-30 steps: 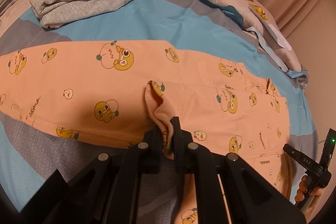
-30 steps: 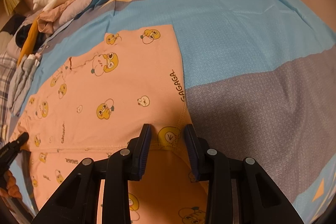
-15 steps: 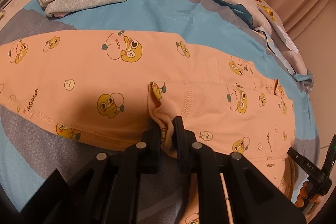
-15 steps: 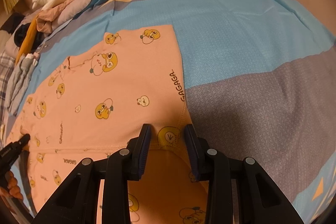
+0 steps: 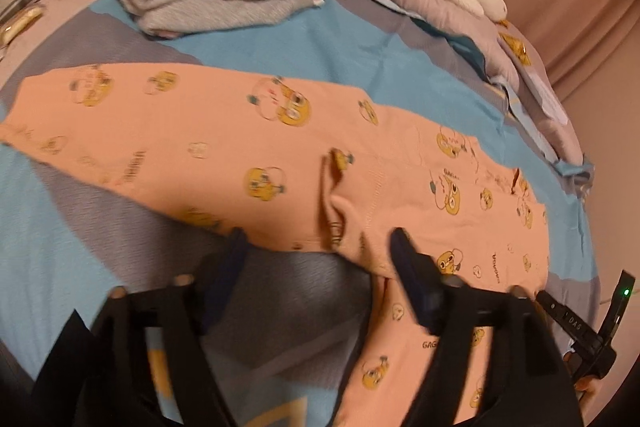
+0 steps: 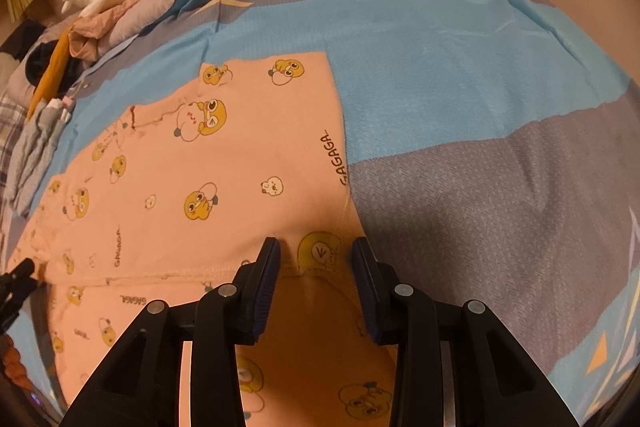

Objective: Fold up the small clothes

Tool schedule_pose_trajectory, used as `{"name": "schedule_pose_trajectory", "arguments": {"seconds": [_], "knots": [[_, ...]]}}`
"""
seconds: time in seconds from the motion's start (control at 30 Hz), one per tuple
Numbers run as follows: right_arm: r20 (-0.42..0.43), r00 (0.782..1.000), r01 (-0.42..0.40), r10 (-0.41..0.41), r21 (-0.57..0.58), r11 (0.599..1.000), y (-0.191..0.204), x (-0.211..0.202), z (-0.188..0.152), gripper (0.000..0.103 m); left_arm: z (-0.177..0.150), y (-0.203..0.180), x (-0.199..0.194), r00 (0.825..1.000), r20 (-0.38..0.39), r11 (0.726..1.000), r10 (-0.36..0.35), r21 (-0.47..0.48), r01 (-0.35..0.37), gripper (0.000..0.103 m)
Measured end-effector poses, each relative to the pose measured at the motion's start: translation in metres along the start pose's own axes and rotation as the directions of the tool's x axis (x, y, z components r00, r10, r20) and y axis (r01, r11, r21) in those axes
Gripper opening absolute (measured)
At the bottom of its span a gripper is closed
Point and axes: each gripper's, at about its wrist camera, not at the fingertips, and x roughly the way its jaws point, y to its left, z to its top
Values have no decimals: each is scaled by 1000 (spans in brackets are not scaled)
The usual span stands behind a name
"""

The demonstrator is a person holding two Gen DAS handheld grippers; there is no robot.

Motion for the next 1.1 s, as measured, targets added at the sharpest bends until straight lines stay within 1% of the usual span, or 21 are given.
{"name": "schedule_pose_trajectory", "arguments": {"seconds": [0.07, 0.1, 0.2, 0.27, 0.4, 0.43, 0.53, 0.57, 0.63, 0.8, 0.87, 1.0, 1.1], "knots": [[-1, 1000, -20, 20, 6, 1000, -1, -7, -1, 46, 0, 5, -12, 1000, 21, 1000, 2, -19, -2, 90], [7, 999, -35, 35, 6, 999, -1, -12, -2, 48, -1, 8, -18, 1000, 30, 1000, 10, -24, -9, 93], [55, 998, -37, 37, -17, 999, 4, -30, -4, 55, -4, 10, -35, 998, 55, 999, 31, -27, -29, 98], [92, 995, -45, 49, -39, 998, 8, -44, -5, 67, -6, 11, -45, 996, 73, 999, 41, -21, -40, 101], [166, 981, -92, 105, -83, 992, 16, -72, -10, 78, -9, 15, -66, 989, 137, 998, 63, -18, -61, 102], [186, 975, -104, 120, -91, 990, 18, -80, -11, 82, -10, 16, -70, 987, 149, 998, 68, -20, -66, 102], [230, 958, -147, 172, -123, 981, 23, -97, -16, 93, -12, 25, -80, 980, 182, 996, 80, -45, -73, 102], [241, 953, -154, 182, -129, 980, 24, -101, -19, 95, -13, 29, -83, 978, 192, 995, 84, -61, -74, 102], [257, 947, -159, 194, -150, 976, 27, -109, -26, 95, -15, 38, -87, 975, 200, 993, 94, -88, -77, 102], [273, 948, -118, 163, -174, 978, 35, -118, -38, 96, -19, 65, -87, 969, 200, 980, 144, -167, -111, 102], [279, 947, -115, 161, -174, 978, 36, -121, -43, 96, -19, 78, -85, 967, 203, 973, 153, -204, -111, 102], [289, 943, -126, 167, -155, 980, 35, -126, -48, 96, -15, 107, -76, 961, 197, 952, 194, -274, -136, 101], [291, 944, -115, 154, -146, 983, 36, -126, -48, 96, -11, 129, -68, 955, 194, 934, 223, -325, -152, 99]]}}
